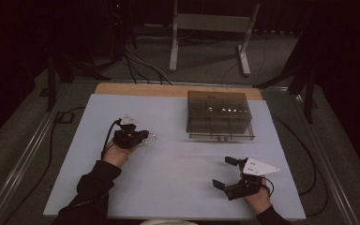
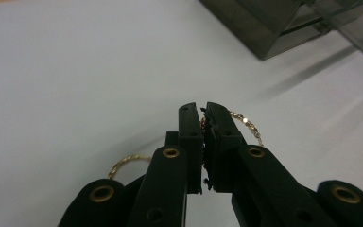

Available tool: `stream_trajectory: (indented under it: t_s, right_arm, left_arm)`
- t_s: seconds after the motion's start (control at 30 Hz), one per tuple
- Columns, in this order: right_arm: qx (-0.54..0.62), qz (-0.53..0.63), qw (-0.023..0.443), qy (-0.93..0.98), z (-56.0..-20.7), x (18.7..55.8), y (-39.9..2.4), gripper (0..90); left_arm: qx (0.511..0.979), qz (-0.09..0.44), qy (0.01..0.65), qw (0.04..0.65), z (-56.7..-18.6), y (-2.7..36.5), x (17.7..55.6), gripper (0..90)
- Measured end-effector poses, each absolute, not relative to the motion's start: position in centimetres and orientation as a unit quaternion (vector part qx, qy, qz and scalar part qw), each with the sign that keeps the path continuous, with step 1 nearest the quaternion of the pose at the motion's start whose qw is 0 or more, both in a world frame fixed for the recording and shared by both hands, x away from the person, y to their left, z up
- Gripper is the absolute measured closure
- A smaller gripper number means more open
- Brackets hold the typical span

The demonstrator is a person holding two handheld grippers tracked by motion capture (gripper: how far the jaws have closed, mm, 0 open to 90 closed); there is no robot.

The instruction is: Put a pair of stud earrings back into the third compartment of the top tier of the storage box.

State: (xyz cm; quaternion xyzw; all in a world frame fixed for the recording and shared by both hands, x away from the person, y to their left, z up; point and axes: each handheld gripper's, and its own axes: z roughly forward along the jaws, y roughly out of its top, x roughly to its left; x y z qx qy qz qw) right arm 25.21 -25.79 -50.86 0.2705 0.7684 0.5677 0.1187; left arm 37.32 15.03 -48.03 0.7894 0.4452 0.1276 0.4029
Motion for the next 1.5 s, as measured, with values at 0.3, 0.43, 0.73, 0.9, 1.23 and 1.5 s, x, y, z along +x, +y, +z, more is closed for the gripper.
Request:
stream_trajectory:
  t_s: [0.3, 0.43, 0.73, 0.9, 1.23, 1.5]
  right_arm:
    - [0.269, 0.567, 0.118, 0.769, -50.9, 25.2, -25.7, 0.0]
    - [0.269, 0.569, 0.118, 0.768, -50.8, 25.2, -25.8, 0.0]
    - [0.269, 0.568, 0.116, 0.769, -50.9, 25.2, -25.7, 0.0]
    - [0.269, 0.567, 0.117, 0.770, -50.9, 25.2, -25.7, 0.0]
    - [0.266, 0.565, 0.118, 0.772, -50.9, 25.1, -25.7, 0.0]
    - [0.268, 0.566, 0.118, 0.771, -50.8, 25.1, -25.7, 0.0]
  left_arm:
    - [0.791, 0.126, 0.428, 0.417, -46.5, 13.5, 37.3, 87.4]
    - [0.794, 0.125, 0.420, 0.422, -45.7, 12.9, 37.4, 87.4]
    - [0.799, 0.123, 0.403, 0.428, -44.6, 12.1, 37.5, 87.4]
    - [0.802, 0.126, 0.393, 0.431, -43.9, 11.4, 37.6, 87.3]
    - [0.811, 0.123, 0.365, 0.441, -42.1, 9.7, 37.5, 87.3]
    - [0.815, 0.119, 0.346, 0.448, -40.9, 8.3, 37.5, 87.3]
